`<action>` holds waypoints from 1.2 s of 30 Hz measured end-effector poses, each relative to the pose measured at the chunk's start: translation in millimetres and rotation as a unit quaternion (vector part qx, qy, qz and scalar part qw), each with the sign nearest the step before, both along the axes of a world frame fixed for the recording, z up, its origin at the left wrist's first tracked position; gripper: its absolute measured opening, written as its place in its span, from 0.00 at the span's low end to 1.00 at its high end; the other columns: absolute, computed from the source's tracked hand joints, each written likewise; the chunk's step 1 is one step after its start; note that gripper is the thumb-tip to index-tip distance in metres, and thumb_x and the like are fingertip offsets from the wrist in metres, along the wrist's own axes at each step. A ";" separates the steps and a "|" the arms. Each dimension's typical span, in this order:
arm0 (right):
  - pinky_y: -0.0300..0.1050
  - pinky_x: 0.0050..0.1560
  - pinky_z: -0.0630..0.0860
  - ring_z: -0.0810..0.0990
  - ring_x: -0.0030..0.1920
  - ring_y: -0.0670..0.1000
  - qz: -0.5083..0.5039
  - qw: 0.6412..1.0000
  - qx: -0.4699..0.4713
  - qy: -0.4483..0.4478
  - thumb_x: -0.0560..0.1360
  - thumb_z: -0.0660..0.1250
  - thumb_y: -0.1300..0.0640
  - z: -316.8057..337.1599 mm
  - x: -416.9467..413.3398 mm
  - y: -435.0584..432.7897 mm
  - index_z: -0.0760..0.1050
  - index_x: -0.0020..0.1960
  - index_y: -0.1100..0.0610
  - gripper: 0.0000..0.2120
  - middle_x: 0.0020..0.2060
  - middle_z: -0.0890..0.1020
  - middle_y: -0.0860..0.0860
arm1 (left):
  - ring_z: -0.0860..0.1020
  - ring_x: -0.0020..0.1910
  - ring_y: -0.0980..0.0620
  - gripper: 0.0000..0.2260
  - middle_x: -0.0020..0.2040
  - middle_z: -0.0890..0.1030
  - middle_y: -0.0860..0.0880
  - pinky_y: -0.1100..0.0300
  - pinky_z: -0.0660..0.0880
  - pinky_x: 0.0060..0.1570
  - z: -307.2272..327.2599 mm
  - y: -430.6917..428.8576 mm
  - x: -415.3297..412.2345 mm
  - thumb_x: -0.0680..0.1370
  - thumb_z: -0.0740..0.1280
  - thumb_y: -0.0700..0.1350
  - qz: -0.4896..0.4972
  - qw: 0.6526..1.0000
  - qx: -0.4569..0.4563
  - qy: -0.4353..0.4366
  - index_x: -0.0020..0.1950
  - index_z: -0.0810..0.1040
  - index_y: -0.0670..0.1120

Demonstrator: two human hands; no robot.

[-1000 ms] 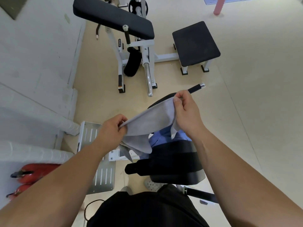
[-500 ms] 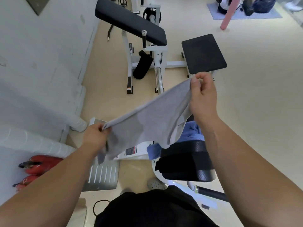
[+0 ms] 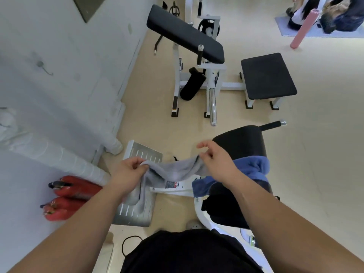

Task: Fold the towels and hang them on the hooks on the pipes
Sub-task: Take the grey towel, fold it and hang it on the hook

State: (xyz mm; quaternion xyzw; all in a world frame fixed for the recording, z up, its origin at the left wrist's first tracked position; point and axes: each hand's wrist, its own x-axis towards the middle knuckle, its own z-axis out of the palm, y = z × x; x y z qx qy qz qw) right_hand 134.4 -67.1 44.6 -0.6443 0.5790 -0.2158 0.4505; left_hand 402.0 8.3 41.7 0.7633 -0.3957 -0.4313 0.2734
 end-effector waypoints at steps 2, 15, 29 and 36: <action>0.33 0.35 0.69 0.69 0.31 0.44 0.088 0.996 0.023 -0.018 0.81 0.63 0.60 3.8 24.1 8.7 0.75 0.65 0.47 0.15 0.31 0.71 0.47 | 0.79 0.42 0.51 0.04 0.44 0.84 0.42 0.54 0.77 0.48 16.8 -2.3 -17.3 0.78 0.70 0.43 -0.009 0.999 -0.031 0.030 0.46 0.84 0.49; 0.56 0.48 0.78 0.80 0.43 0.52 0.116 0.990 0.039 -0.075 0.79 0.61 0.62 17.9 37.6 -21.6 0.81 0.47 0.55 0.10 0.42 0.83 0.56 | 0.68 0.33 0.54 0.10 0.32 0.72 0.49 0.62 0.64 0.34 39.8 16.3 -19.2 0.76 0.75 0.40 -0.023 0.998 -0.009 0.058 0.38 0.77 0.44; 0.44 0.42 0.78 0.79 0.37 0.47 0.086 0.958 0.153 -0.225 0.80 0.68 0.60 21.6 49.2 -6.7 0.79 0.52 0.57 0.03 0.38 0.82 0.53 | 0.74 0.47 0.40 0.08 0.46 0.79 0.34 0.45 0.71 0.51 36.4 18.0 -83.8 0.80 0.68 0.37 0.282 0.912 -0.096 0.281 0.43 0.84 0.40; 0.47 0.52 0.82 0.85 0.50 0.53 0.144 0.898 0.254 -0.329 0.80 0.57 0.70 39.4 89.8 13.7 0.82 0.53 0.60 0.15 0.49 0.86 0.57 | 0.81 0.51 0.36 0.12 0.57 0.81 0.27 0.51 0.82 0.49 56.4 39.5 -57.3 0.78 0.65 0.30 0.333 0.866 -0.154 0.339 0.60 0.81 0.31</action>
